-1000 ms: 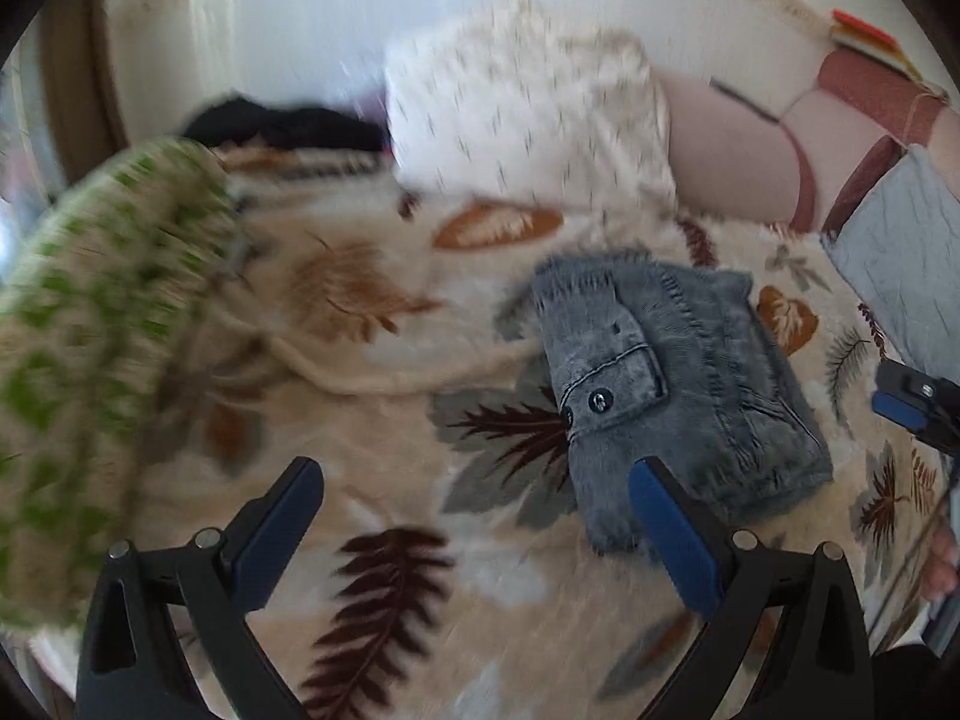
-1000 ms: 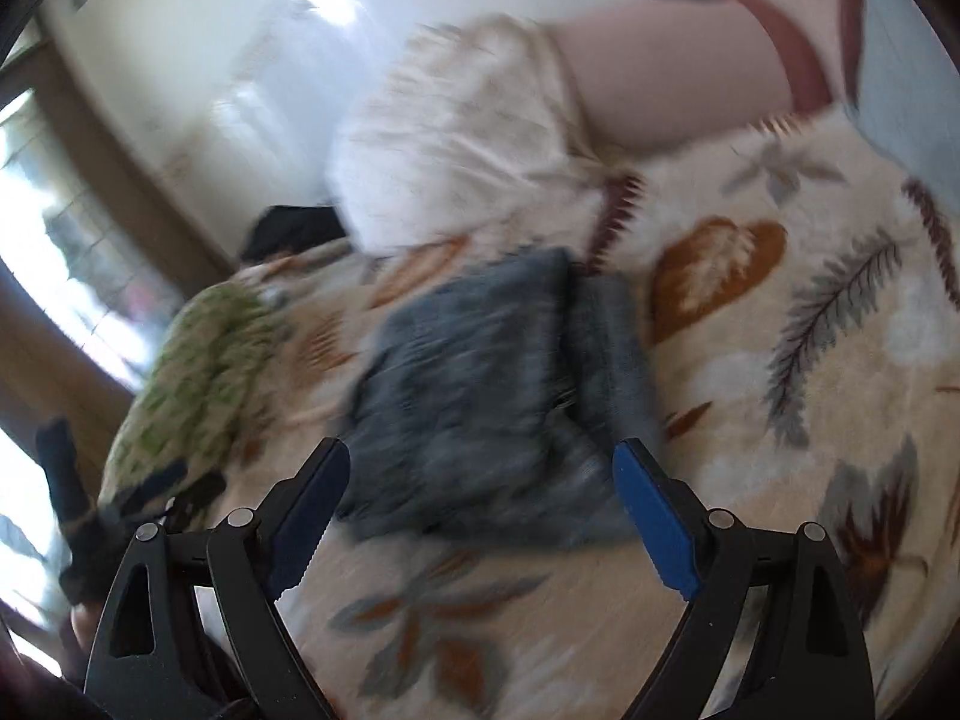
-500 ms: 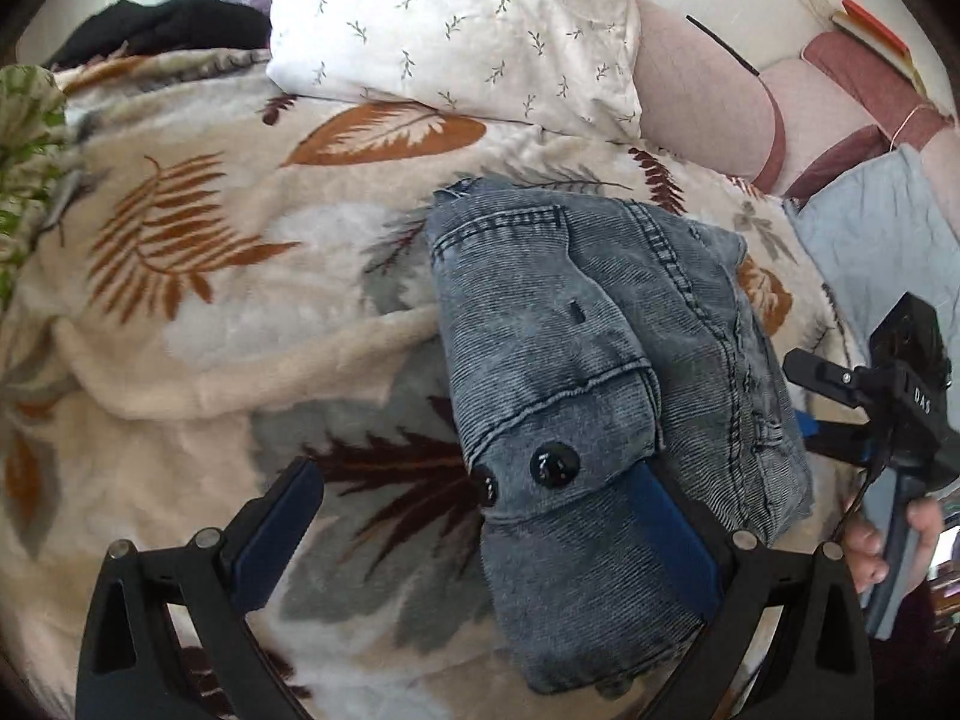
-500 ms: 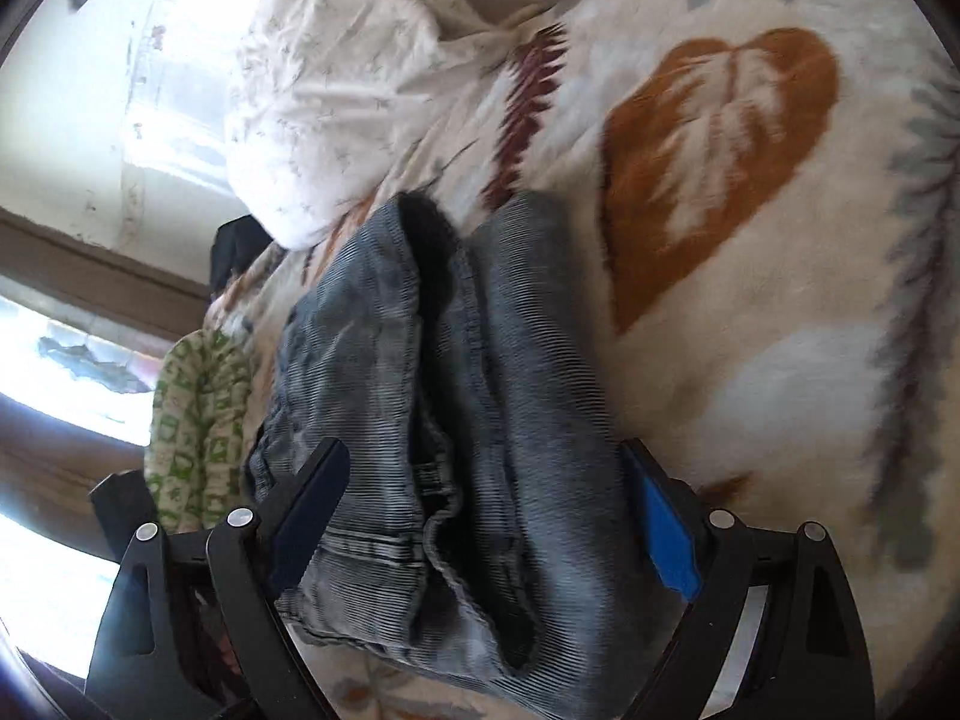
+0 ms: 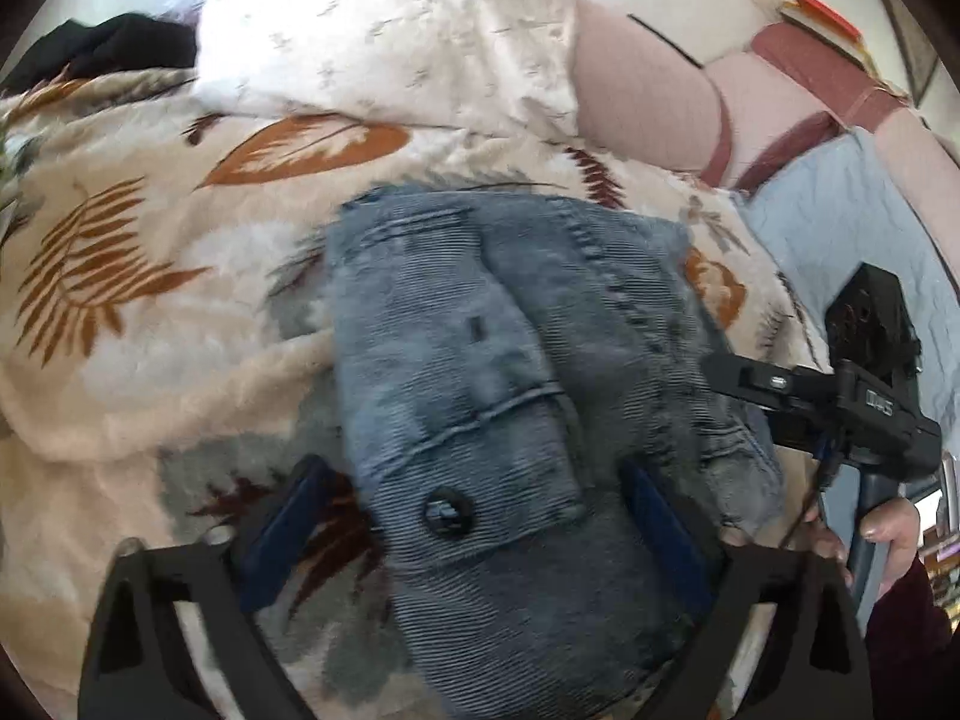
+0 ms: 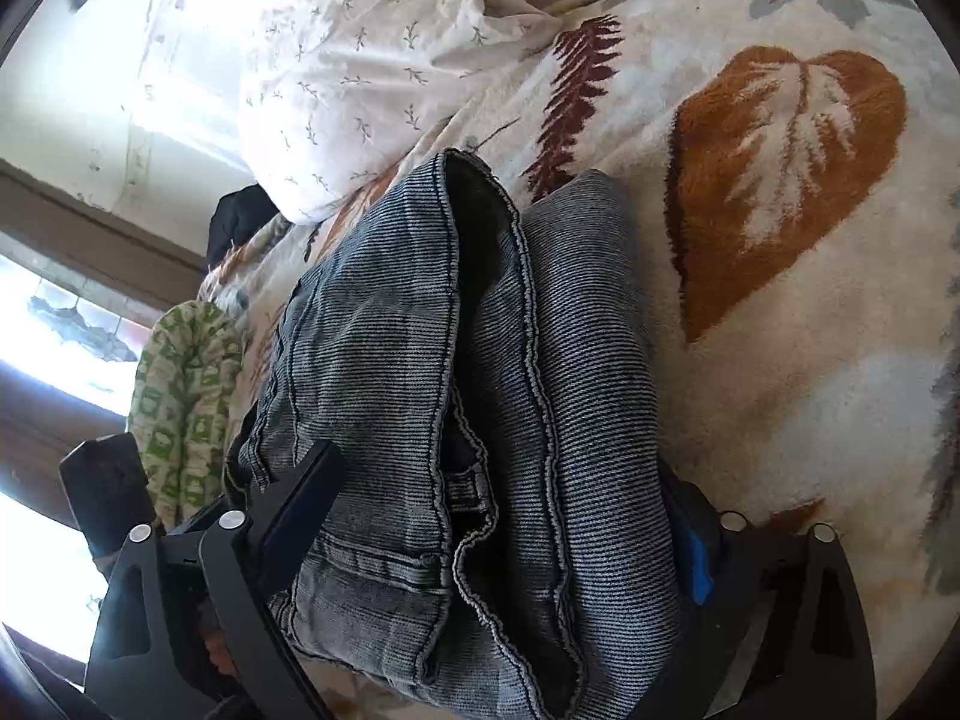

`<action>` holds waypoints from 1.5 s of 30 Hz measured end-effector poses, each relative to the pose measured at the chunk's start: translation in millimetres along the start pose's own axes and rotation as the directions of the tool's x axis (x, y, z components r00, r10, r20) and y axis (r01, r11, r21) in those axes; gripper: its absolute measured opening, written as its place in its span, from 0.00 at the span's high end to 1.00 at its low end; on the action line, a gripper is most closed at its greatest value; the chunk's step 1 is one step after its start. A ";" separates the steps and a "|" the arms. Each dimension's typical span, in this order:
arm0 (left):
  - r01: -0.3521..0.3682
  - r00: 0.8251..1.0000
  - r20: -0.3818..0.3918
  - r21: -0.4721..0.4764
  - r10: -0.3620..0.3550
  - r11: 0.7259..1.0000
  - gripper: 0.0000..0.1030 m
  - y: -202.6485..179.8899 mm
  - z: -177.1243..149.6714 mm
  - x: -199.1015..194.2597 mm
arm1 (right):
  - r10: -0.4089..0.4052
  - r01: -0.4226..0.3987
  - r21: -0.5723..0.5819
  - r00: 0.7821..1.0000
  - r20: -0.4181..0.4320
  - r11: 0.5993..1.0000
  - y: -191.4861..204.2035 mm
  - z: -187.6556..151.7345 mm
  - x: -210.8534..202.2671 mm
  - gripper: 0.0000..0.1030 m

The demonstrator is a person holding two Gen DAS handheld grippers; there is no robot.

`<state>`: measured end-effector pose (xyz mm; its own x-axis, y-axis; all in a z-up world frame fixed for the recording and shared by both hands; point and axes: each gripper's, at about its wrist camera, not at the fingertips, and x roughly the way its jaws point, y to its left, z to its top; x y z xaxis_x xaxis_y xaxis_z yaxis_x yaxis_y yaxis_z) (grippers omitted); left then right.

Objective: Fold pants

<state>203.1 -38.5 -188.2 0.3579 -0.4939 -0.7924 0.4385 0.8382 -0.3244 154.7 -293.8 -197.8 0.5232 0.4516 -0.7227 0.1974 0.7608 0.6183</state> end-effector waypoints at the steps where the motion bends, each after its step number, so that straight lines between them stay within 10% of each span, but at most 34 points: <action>1: 0.004 1.000 0.005 0.008 -0.004 1.000 0.16 -3.5 -0.2 0.7 | -0.004 0.004 -0.003 1.000 0.005 1.000 0.9 -0.3 0.0 0.16; 10: 0.035 0.997 0.071 0.031 -0.037 0.999 0.55 -10.4 5.0 -13.0 | 0.016 -0.015 -0.042 1.000 0.024 0.999 19.3 -1.9 -1.8 0.66; 18: 0.025 0.990 0.141 0.007 -0.026 1.000 0.61 -7.0 14.6 -40.5 | 0.066 -0.055 -0.126 0.994 0.083 0.990 56.3 -2.1 -19.4 0.75; 27: 0.007 0.962 0.272 0.035 -0.016 0.999 0.61 -11.0 26.5 -83.6 | 0.173 -0.138 -0.188 0.967 0.186 0.972 84.0 10.0 -50.4 0.75; 37: -0.092 0.994 0.058 0.002 0.092 0.996 0.57 3.9 3.9 -25.5 | 0.051 -0.049 -0.059 0.999 0.017 0.997 58.5 1.8 -2.1 0.74; 45: -0.323 0.939 0.159 0.112 0.304 0.940 0.32 -15.0 -6.3 -32.1 | -0.026 0.026 0.007 1.000 0.002 1.000 30.2 -2.8 9.6 0.40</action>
<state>179.8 -33.8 -161.1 0.6008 -0.2461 -0.7606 0.3890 0.9212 0.0092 163.3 -265.2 -186.9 0.5198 0.4306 -0.7378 0.2168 0.7689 0.6015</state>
